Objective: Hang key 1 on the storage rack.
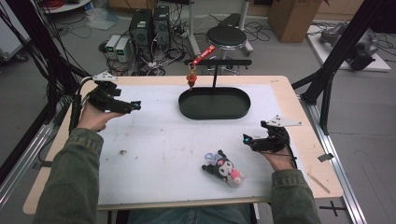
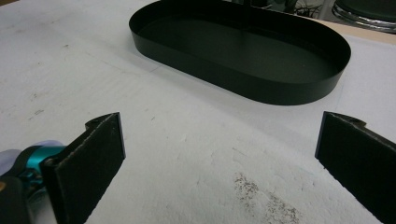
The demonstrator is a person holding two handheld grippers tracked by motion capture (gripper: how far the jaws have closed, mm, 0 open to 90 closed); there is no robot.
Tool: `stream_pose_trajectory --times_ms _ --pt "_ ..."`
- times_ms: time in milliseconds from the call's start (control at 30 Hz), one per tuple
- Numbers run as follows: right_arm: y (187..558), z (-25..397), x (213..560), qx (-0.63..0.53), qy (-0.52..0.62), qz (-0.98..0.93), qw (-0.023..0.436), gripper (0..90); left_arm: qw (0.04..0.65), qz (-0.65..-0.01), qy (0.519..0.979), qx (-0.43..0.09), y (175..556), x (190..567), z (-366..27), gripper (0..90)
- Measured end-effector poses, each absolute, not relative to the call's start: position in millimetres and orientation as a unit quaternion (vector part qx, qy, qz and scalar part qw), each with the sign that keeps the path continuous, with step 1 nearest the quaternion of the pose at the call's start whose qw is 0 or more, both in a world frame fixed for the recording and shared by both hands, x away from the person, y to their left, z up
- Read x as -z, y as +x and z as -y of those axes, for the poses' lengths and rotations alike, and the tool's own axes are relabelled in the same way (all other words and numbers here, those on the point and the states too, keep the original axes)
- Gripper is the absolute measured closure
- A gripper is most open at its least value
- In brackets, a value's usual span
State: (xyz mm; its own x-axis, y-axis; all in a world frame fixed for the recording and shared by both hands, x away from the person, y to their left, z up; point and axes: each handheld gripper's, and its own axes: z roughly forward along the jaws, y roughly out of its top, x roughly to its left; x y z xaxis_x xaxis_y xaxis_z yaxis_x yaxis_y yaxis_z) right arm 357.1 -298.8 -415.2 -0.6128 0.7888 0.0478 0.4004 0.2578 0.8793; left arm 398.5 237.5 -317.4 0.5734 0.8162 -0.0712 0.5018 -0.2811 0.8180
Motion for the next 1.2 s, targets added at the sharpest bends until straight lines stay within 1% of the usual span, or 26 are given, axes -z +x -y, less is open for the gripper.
stream_pose_trajectory --times_ms 267,500,633,833,933,1200 --pt "357.4 297.7 415.7 -0.468 0.386 -0.767 0.208 0.4 0.437 -0.447 0.756 -0.192 375.1 336.1 -264.3 2.4" --pt "357.6 297.0 416.1 -0.466 0.383 -0.769 0.212 0.4 0.442 -0.464 0.738 -0.211 353.6 347.2 -285.2 2.4" --pt "356.8 296.5 416.1 -0.464 0.385 -0.770 0.211 0.4 0.443 -0.467 0.732 -0.222 341.7 352.8 -293.7 2.4" --pt "356.0 296.2 415.8 -0.460 0.388 -0.769 0.213 0.4 0.437 -0.468 0.736 -0.219 327.1 364.6 -304.5 2.4" --pt "355.8 296.1 416.0 -0.458 0.389 -0.771 0.211 0.4 0.455 -0.467 0.730 -0.207 318.3 368.8 -310.1 2.4" --pt "355.5 296.1 416.2 -0.451 0.397 -0.773 0.205 0.5 0.453 -0.472 0.725 -0.218 302.7 383.5 -320.2 2.4"
